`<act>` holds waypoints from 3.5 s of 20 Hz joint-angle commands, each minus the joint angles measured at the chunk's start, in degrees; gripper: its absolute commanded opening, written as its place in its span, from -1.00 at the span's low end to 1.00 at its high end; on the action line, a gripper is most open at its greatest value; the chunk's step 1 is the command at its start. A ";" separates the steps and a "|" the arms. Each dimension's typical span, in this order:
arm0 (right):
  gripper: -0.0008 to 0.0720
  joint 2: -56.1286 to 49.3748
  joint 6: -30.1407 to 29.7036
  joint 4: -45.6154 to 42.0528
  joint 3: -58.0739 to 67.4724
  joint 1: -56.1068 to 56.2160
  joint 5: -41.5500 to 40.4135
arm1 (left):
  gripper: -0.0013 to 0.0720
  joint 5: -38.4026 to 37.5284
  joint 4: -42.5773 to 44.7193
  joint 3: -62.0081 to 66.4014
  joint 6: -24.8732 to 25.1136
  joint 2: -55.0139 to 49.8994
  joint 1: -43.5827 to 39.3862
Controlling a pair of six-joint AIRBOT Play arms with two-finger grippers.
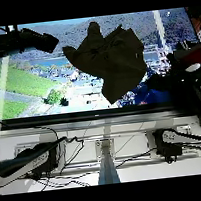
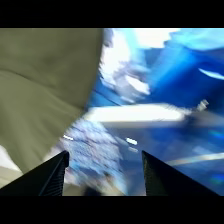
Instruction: Fold the clothes and pants, and hang the long-sleeved shirts on hangers.
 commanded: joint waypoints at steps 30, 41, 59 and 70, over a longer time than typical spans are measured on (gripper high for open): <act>-0.94 33.35 12.68 -50.90 5.40 16.04 13.64 | 0.92 -10.71 -7.69 -9.75 -11.10 -20.83 -0.07; -0.94 33.35 12.68 -47.89 5.40 16.04 11.23 | 0.92 -3.93 -13.51 -9.75 1.16 -31.47 2.51; -0.94 33.62 12.59 -30.42 21.62 16.09 -9.53 | -0.91 -8.09 -14.43 9.49 1.55 -14.10 8.70; -0.94 37.90 11.98 -18.99 59.30 16.09 -8.48 | -0.91 13.92 -0.74 12.76 1.31 31.56 22.60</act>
